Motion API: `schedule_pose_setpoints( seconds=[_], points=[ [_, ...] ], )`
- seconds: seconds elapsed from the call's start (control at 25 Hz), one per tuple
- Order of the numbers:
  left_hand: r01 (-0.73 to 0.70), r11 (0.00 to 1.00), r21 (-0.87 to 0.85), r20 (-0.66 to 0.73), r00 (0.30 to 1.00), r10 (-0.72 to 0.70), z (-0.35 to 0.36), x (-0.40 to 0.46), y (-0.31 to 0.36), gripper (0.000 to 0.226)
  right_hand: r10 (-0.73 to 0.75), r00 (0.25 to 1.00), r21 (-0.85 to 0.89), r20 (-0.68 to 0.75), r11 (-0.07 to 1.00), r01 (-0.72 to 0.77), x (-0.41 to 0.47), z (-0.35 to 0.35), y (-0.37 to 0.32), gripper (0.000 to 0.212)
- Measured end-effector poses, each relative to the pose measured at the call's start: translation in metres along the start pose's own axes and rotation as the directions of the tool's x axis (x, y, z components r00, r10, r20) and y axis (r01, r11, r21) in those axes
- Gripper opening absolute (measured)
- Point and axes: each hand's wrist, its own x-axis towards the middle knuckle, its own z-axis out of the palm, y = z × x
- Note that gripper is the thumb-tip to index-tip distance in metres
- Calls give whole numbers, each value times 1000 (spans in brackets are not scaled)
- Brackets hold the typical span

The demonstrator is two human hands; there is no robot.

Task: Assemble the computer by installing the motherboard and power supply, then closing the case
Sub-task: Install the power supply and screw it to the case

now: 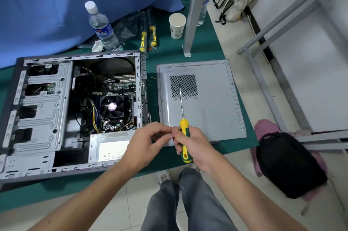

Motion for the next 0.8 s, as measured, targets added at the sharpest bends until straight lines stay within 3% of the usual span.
schedule_pose_setpoints(
  seconds=[0.16,0.36,0.4,0.52,0.6,0.8],
  points=[
    [-23,999,34,-13,1000,23,-3,1,6,9,4,1000,2,16,1000,-4,-5,1,-3,31],
    [64,995,-81,-63,996,-69,-7,3,6,9,-78,993,-268,-88,962,52,-12,-15,-7,41],
    [88,987,-135,-93,991,-101,-10,5,4,10,-135,983,-409,-121,909,74,-14,-22,-5,44],
    [130,959,-250,-158,972,-173,-18,7,0,11,-299,948,-820,-112,566,82,-19,-43,3,48],
    [137,954,-268,-160,970,-184,-20,7,-3,12,-318,946,-901,-65,426,81,-22,-51,3,46],
    [136,974,-179,-148,975,-164,-18,4,-5,13,-349,937,-966,-7,246,84,-26,-61,0,38]
  ],
)
